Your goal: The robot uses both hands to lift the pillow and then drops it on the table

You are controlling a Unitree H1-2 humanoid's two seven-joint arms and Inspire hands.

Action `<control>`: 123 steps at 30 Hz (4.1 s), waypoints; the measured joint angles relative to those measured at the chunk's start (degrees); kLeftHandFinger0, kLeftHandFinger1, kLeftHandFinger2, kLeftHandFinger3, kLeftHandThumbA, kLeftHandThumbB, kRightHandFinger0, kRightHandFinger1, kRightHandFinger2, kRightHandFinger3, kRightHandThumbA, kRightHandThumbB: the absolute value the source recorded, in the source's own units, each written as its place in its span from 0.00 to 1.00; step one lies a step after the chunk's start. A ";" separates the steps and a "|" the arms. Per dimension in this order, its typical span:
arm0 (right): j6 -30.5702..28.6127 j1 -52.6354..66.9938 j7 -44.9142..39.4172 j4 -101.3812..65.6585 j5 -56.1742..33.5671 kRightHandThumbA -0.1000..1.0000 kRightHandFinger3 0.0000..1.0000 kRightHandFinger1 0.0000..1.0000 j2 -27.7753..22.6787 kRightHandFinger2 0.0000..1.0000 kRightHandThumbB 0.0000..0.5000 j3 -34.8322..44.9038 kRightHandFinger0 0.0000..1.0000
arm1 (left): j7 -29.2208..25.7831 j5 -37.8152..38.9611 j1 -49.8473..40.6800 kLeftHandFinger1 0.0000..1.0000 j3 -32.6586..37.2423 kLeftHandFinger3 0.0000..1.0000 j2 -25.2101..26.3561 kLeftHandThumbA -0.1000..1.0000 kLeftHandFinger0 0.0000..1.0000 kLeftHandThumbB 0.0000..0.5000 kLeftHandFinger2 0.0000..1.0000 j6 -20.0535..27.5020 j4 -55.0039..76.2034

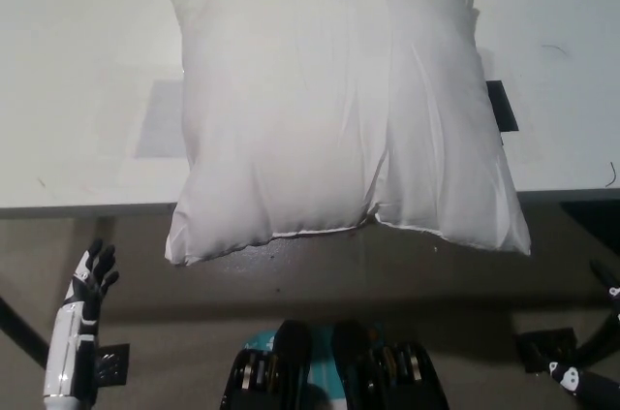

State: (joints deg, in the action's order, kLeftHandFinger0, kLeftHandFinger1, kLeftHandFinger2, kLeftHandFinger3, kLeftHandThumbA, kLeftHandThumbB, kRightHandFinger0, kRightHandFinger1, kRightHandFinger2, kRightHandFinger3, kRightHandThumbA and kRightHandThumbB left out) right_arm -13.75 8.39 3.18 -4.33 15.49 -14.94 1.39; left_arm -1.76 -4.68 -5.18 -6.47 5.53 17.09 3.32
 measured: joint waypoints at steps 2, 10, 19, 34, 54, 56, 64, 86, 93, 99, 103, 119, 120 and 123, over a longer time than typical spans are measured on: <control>0.01 0.06 0.00 -1.19 0.60 1.00 1.00 1.00 0.05 1.00 0.90 -0.10 1.00 | -0.17 -0.73 0.00 1.00 0.05 1.00 0.00 1.00 1.00 0.29 1.00 0.91 0.01; 0.74 -3.14 -0.03 -4.92 0.84 1.00 1.00 1.00 0.10 1.00 0.92 0.56 1.00 | -0.90 -1.82 3.36 1.00 -0.63 1.00 0.17 1.00 1.00 0.35 1.00 2.46 1.31; 3.05 -9.54 -0.23 -8.53 4.14 1.00 1.00 1.00 -0.05 1.00 1.00 0.83 1.00 | -3.34 -5.87 9.94 1.00 -3.01 1.00 2.02 1.00 1.00 0.29 1.00 5.62 0.90; 12.24 -31.70 -2.73 -8.75 3.22 1.00 1.00 1.00 -3.00 1.00 0.98 4.55 1.00 | -4.53 -7.42 27.00 1.00 -4.77 1.00 4.19 1.00 1.00 0.30 1.00 5.30 0.25; 20.84 -50.05 -4.84 9.20 -1.63 1.00 1.00 1.00 -2.04 1.00 0.83 4.26 1.00 | -6.69 -8.59 39.56 1.00 -5.38 1.00 4.50 1.00 1.00 0.31 1.00 2.39 -15.72; 21.00 -51.33 -4.84 12.43 -2.11 1.00 1.00 1.00 -1.63 1.00 0.86 4.28 1.00 | -6.86 -8.38 40.96 1.00 -5.45 1.00 4.51 1.00 1.00 0.37 1.00 2.12 -18.39; 20.86 -53.69 -4.80 23.26 -4.25 1.00 1.00 1.00 0.00 1.00 0.72 4.37 1.00 | -7.80 -7.63 43.57 1.00 -5.46 1.00 4.50 1.00 1.00 0.40 1.00 2.01 -29.50; 17.71 -55.98 -1.87 46.88 -9.35 1.00 1.00 1.00 6.21 1.00 0.71 6.03 1.00 | -12.86 -5.38 50.23 1.00 -3.34 1.00 2.15 1.00 1.00 0.15 1.00 5.25 -58.50; 16.26 -55.99 -2.11 47.42 -12.33 1.00 1.00 1.00 9.41 1.00 0.59 6.45 1.00 | -13.06 -2.51 50.84 1.00 -3.40 1.00 -1.40 1.00 1.00 0.21 1.00 5.32 -58.77; 15.61 -55.97 -1.71 49.07 -12.93 1.00 1.00 1.00 10.27 1.00 0.62 6.14 1.00 | -12.58 0.10 50.80 1.00 -3.34 1.00 -3.58 1.00 1.00 0.36 1.00 5.29 -57.16; 15.28 -55.98 -1.49 51.03 -13.63 1.00 1.00 1.00 10.72 1.00 0.62 6.43 1.00 | -12.01 1.69 50.72 1.00 -3.08 1.00 -4.65 1.00 1.00 0.36 1.00 4.80 -55.47; 14.02 -55.99 0.47 53.89 -15.50 1.00 1.00 1.00 11.68 1.00 0.70 6.55 1.00 | -12.06 4.88 50.74 1.00 -2.48 1.00 -7.75 1.00 1.00 0.40 1.00 3.85 -54.87; 14.03 -55.99 0.49 53.75 -15.53 1.00 1.00 1.00 11.72 1.00 0.68 6.56 1.00 | -12.06 5.00 50.74 1.00 -2.48 1.00 -7.77 1.00 1.00 0.41 1.00 3.85 -54.93; 14.13 -55.97 0.59 52.71 -16.21 1.00 1.00 1.00 11.96 1.00 0.67 6.81 1.00 | -12.07 5.60 50.78 1.00 -2.47 1.00 -7.92 1.00 1.00 0.40 1.00 3.91 -55.75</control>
State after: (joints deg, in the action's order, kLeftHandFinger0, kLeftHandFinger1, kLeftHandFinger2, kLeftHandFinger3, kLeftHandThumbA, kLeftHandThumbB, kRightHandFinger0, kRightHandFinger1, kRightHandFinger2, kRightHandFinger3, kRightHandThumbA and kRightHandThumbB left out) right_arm 0.38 -47.58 3.76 48.38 -0.73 -2.98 8.20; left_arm -13.83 0.92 45.60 -8.95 -2.39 21.00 -52.43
